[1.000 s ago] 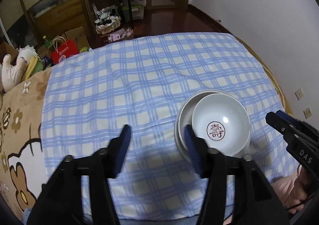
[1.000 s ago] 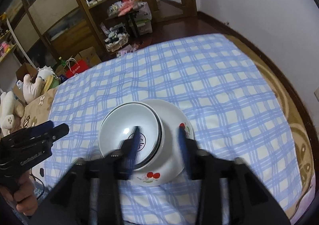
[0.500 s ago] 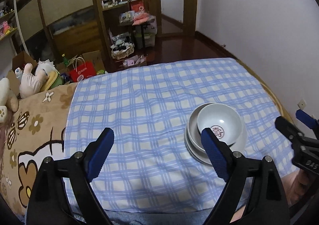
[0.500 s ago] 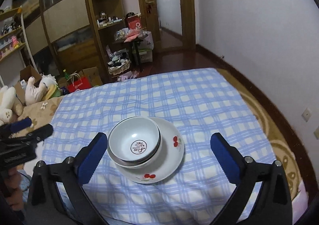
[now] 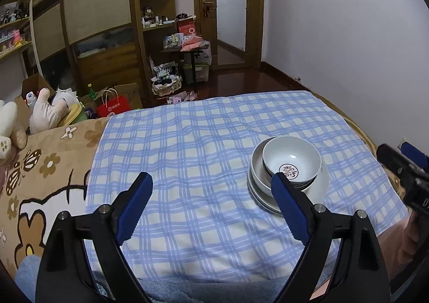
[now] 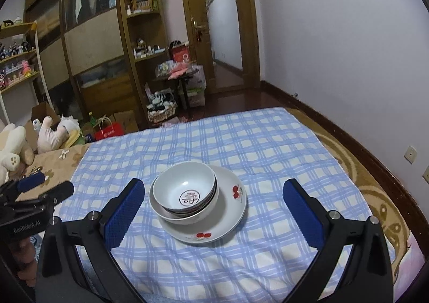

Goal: Organize plates and bowls

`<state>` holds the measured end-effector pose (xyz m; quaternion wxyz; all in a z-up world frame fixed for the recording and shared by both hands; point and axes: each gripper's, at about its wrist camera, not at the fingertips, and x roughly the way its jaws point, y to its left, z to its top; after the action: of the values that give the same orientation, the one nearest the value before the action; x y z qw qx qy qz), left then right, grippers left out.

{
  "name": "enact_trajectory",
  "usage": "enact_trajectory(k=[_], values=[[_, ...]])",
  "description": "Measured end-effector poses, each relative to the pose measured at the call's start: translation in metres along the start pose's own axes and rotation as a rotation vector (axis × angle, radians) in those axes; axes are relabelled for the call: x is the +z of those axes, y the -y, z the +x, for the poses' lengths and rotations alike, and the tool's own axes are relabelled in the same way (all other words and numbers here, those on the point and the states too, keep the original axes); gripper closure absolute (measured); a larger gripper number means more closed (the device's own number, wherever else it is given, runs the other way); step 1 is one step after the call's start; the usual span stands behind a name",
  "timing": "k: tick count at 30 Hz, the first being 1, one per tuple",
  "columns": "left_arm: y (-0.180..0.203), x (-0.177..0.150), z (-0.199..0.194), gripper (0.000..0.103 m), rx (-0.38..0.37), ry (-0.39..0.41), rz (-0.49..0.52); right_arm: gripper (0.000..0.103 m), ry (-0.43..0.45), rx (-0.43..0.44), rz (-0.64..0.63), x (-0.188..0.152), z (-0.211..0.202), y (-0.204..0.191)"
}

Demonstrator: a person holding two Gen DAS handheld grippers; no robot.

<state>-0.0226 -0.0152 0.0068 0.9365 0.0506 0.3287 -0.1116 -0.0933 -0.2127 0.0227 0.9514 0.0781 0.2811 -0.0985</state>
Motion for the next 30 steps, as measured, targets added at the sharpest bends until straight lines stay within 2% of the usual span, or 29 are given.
enact_trajectory(k=[8, 15, 30], values=[[0.003, -0.009, 0.004, 0.013, 0.033, 0.057, 0.006, 0.000, 0.067, -0.034, -0.028, -0.009, 0.002, 0.006], [0.007, -0.012, 0.016, 0.013, 0.031, 0.047, 0.024, 0.000, 0.061, -0.080, -0.046, -0.019, 0.017, 0.014], [0.007, -0.012, 0.038, 0.013, 0.041, -0.008, 0.021, 0.000, 0.033, -0.081, -0.008, -0.025, 0.031, 0.024]])
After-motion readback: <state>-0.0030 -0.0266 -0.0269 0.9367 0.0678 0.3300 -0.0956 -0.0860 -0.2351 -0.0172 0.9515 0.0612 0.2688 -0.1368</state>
